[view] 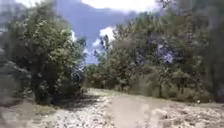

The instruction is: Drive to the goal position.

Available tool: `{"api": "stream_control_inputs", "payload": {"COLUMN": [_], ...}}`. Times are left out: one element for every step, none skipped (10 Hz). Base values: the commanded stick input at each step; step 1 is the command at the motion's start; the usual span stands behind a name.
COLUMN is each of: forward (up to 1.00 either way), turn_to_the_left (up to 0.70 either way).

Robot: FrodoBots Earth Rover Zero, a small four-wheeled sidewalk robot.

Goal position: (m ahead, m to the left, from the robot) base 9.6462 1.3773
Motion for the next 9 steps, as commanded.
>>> {"api": "stream_control_inputs", "payload": {"forward": [1.00,1.00,1.00,1.00,1.00,1.00,1.00,1.00,1.00], "turn_to_the_left": [0.00,0.00,0.00,0.00,0.00,0.00,0.00,0.00,0.00]}}
